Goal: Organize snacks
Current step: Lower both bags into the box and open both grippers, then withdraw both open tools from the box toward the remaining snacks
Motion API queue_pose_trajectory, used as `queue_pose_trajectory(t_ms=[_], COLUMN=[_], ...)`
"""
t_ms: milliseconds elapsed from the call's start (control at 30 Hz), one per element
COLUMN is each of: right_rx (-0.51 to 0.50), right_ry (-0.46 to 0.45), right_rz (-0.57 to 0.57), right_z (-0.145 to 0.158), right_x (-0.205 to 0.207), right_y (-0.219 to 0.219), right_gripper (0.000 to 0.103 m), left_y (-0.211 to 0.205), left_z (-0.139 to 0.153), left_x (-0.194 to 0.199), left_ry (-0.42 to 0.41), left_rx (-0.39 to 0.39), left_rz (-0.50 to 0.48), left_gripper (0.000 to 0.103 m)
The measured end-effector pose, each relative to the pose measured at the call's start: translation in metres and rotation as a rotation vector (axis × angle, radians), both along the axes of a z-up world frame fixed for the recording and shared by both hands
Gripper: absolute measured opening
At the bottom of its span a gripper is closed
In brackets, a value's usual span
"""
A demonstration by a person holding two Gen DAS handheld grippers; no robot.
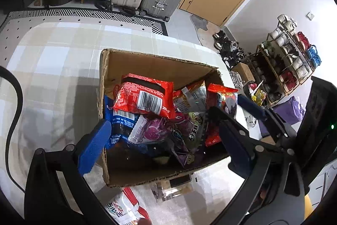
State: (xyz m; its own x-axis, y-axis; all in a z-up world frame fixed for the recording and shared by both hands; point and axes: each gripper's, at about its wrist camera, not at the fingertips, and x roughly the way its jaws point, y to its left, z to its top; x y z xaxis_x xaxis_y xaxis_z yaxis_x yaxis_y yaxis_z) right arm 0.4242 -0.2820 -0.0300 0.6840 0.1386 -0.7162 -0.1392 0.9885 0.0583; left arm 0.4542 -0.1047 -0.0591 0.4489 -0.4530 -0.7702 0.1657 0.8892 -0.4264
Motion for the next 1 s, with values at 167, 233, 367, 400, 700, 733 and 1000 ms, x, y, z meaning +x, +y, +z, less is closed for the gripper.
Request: queue_pose_trajectory(t_ms=[167,233,367,400,700,733,1000], right_rx=[-0.028,-0.029,-0.031,-0.03,-0.048,-0.047,-0.017], right_ry=[-0.081,-0.104,-0.127,-0.132,-0.166,-0.17,-0.193], right_rz=[-0.002,0.005,0.005,0.011,0.04,0.039,0.028], right_z=[0.017,0.025,0.037,0.041,0.069,0.073,0.103], right_x=[-0.015,-0.022,-0.035,-0.04,-0.087,-0.092,-0.141], right_y=[0.002,0.003,0.005,0.006,0.019,0.019,0.019], right_gripper=[0.095,0.096,0.099,0.099,0.102,0.102,0.102], left_y=[0.008,0.009,0.016,0.018,0.034,0.035,0.049], left_z=[0.014,0.022,0.037,0.041,0.077,0.084,0.119], left_x=[-0.014,-0.021,-0.04,-0.046,-0.102,-0.11,-0.167], left_ry=[-0.018,-0.031,-0.047,-0.05,-0.076,-0.082,-0.115], left_rx=[-0.014,-0.011,-0.029,-0.032,-0.013,-0.008,0.047], left_rz=[0.01,0.011,0.023,0.027,0.033,0.034,0.04], left_gripper=[0.102,0.102,0.102,0.102,0.102,0.102,0.102])
